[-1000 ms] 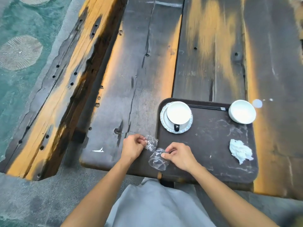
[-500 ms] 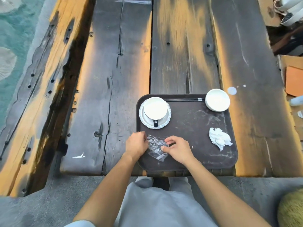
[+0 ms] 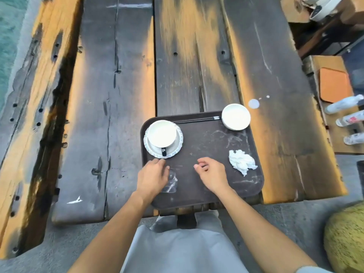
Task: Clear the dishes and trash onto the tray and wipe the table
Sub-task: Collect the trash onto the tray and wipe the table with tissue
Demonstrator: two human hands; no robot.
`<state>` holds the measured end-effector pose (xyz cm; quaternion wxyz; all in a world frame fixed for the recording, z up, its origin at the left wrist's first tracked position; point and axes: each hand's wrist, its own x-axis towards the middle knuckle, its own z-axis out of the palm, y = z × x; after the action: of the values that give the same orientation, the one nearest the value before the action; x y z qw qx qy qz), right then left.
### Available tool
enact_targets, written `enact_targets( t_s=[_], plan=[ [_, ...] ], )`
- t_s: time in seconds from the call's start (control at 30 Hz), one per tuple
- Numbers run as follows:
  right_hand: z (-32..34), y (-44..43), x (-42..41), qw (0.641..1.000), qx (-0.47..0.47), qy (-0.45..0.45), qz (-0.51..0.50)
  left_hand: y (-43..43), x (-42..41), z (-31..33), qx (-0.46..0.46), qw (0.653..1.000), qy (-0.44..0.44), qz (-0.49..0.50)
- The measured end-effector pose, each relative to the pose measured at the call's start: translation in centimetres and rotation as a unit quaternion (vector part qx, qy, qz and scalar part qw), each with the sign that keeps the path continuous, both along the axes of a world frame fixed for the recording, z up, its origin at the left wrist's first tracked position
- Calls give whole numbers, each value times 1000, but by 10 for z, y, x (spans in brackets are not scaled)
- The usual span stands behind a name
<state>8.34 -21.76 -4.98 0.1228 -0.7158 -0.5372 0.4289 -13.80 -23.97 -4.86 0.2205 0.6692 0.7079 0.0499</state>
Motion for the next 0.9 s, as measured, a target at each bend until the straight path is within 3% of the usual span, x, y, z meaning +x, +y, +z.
enact_targets(
  t_s=[0.13,0.2,0.27,0.33,0.6,0.9],
  plan=[
    [12,12,72,979,128,-149,-50,13,56,2,-25,997,-46,-54],
    [14,18,103,970,111,-216,2,19,82,1,-42,995,-54,-68],
    [13,25,126,969,36,-234,64,23,105,0,-65,993,-60,-77],
    [11,28,138,975,-5,-210,78,27,121,-1,-87,991,-67,-80],
    [14,39,159,993,20,-109,45,47,153,0,-113,992,-56,-31],
    [40,73,193,991,32,112,-59,76,182,13,-88,993,-79,27]
  ],
)
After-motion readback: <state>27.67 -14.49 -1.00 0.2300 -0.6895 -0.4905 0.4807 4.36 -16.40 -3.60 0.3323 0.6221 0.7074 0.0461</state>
